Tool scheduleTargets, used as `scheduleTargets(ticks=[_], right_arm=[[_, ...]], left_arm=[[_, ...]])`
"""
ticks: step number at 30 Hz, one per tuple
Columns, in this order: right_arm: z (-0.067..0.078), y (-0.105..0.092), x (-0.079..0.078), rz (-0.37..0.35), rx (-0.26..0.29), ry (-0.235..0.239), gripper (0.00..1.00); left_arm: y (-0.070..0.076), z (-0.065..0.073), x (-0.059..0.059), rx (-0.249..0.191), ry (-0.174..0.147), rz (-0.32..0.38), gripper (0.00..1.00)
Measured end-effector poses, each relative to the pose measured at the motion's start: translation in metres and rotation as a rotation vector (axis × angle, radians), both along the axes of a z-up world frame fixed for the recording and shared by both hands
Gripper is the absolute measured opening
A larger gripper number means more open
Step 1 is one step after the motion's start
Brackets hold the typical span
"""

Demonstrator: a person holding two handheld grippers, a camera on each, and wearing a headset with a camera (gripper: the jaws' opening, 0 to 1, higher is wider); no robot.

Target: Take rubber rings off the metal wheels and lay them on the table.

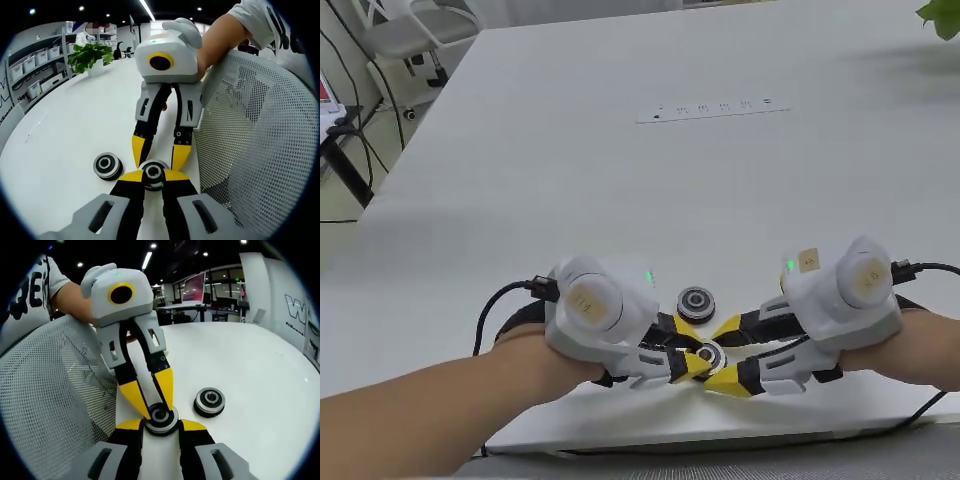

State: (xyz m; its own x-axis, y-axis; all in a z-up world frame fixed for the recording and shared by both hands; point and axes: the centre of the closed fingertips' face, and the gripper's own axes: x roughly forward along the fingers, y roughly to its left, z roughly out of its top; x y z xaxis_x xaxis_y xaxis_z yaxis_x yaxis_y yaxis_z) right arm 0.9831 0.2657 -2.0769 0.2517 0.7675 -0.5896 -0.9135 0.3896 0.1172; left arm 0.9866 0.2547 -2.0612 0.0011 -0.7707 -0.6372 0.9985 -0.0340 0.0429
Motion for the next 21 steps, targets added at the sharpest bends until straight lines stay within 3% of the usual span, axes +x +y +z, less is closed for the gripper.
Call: scheduleTargets(ticks=[8,21], right_arm=[[0.002,-0.004,-0.002,0.006,0.006,0.008,0.23],[-0.002,-0.014,-0.004,0.035,-0.05,-0.017,0.12]], left_arm=[[0.0,0.0,0.0,-0.001,0.001,0.002,0.08],[0.0,-0.001,0.002,-0.006,0.006,0.012,0.08]])
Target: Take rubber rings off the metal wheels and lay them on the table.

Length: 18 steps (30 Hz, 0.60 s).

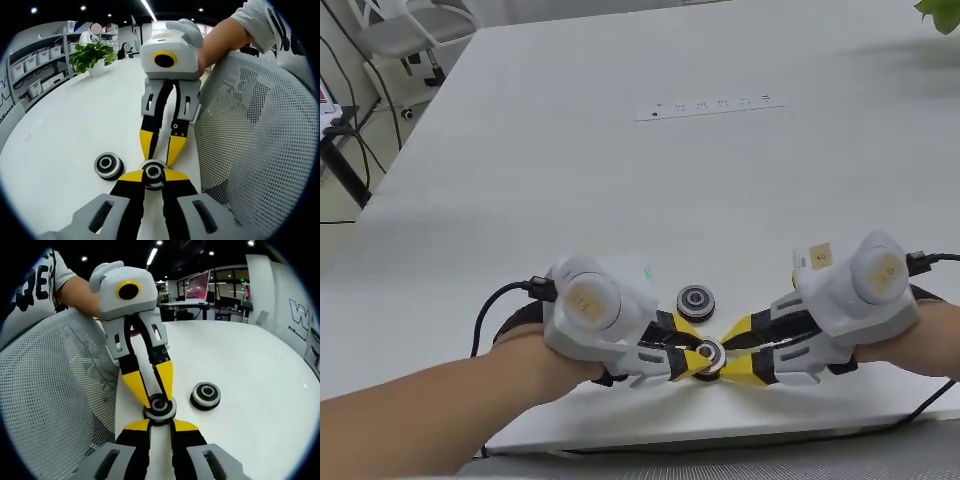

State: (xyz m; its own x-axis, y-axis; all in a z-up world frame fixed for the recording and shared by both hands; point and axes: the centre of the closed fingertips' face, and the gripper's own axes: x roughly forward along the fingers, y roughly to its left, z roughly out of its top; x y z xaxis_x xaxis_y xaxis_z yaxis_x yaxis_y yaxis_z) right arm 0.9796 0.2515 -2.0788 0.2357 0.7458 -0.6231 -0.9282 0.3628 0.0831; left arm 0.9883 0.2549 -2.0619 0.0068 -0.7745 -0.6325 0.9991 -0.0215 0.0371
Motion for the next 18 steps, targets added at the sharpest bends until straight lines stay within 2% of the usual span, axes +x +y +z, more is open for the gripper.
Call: scheduleTargets(ticks=[7,18], right_arm=[[-0.0005,-0.0006,-0.0002,-0.004,-0.005,0.005,0.1],[-0.0012,-0.0047,0.0021,-0.031,-0.022,0.032,0.0]], left_arm=[[0.0002,0.0,0.0,-0.001,0.003,0.005,0.08],[0.0002,0.0004,0.0004,0.003,0.0,0.012,0.08]])
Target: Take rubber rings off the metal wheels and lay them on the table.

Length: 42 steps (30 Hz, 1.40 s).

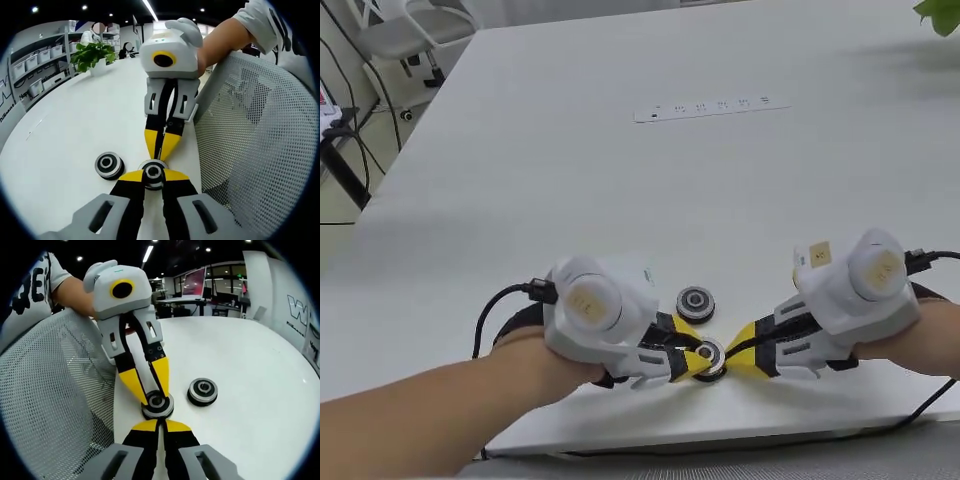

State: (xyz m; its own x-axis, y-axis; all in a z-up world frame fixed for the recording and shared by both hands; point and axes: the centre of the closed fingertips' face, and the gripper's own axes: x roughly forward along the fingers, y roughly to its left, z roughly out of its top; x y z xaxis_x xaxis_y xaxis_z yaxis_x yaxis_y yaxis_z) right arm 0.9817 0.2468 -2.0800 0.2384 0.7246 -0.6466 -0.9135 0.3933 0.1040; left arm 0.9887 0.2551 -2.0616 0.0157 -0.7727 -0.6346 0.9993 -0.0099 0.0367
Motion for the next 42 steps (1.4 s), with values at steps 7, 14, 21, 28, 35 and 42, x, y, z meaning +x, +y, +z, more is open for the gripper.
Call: scheduleTargets(ticks=[7,14,21,28,35,42], right_arm=[[0.007,-0.004,0.009,-0.081,0.023,0.032,0.0],[0.006,-0.006,0.009,-0.122,0.058,0.091,0.0],[0.01,-0.004,0.012,-0.168,0.106,0.128,0.0],[0.014,-0.002,0.011,-0.206,0.157,0.178,0.0],[0.017,0.002,0.008,-0.208,0.166,0.191,0.0],[0.019,0.009,0.005,-0.172,0.157,0.175,0.0]], left_arm=[[0.0,0.0,0.0,0.001,0.0,0.004,0.08],[0.0,0.0,0.0,0.004,-0.002,0.007,0.08],[-0.001,0.0,0.001,0.009,-0.005,0.012,0.07],[-0.001,0.0,0.001,0.017,-0.009,0.019,0.07],[-0.001,0.0,0.001,0.026,-0.011,0.025,0.07],[-0.001,0.0,0.001,0.029,-0.01,0.028,0.07]])
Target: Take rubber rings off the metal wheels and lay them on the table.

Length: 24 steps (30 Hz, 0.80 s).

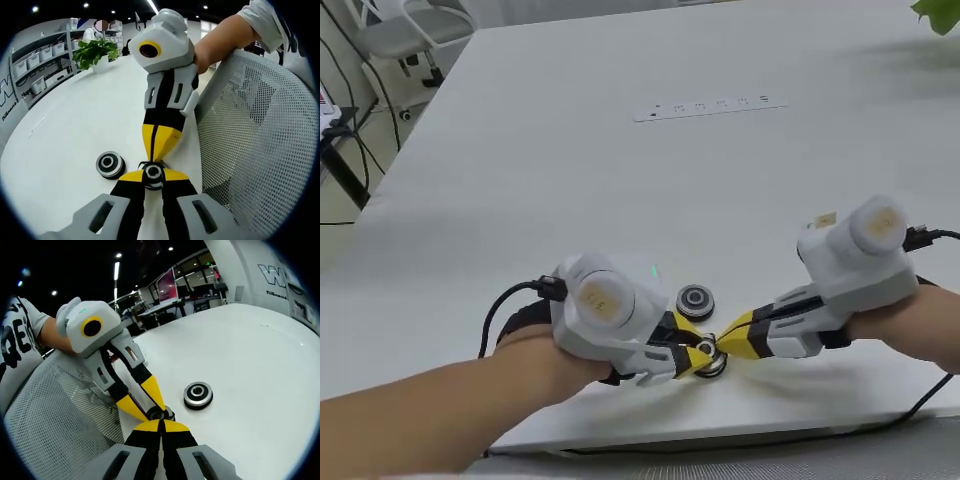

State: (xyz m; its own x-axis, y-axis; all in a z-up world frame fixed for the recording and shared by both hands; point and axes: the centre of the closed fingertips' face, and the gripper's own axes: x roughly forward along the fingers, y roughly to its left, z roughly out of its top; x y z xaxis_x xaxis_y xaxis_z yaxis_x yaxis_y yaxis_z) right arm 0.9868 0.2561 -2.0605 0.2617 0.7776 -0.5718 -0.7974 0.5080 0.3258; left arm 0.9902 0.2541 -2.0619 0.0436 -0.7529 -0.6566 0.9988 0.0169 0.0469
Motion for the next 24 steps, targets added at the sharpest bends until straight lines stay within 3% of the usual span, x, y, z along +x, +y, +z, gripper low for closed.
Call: scheduleTargets(ticks=[12,13,16,24], right_arm=[[0.006,0.006,-0.002,0.022,0.029,-0.01,0.0],[0.013,0.014,-0.007,0.051,0.085,0.0,0.0],[0.01,0.013,-0.006,0.067,0.038,-0.039,0.0],[0.007,0.002,0.0,0.057,0.028,-0.073,0.0]], left_arm=[[0.0,0.0,0.0,0.001,0.002,0.001,0.07],[0.0,0.0,0.0,0.0,0.004,0.001,0.07],[0.0,0.0,0.0,-0.001,0.004,0.001,0.07],[0.0,0.0,0.0,-0.019,0.008,-0.005,0.07]])
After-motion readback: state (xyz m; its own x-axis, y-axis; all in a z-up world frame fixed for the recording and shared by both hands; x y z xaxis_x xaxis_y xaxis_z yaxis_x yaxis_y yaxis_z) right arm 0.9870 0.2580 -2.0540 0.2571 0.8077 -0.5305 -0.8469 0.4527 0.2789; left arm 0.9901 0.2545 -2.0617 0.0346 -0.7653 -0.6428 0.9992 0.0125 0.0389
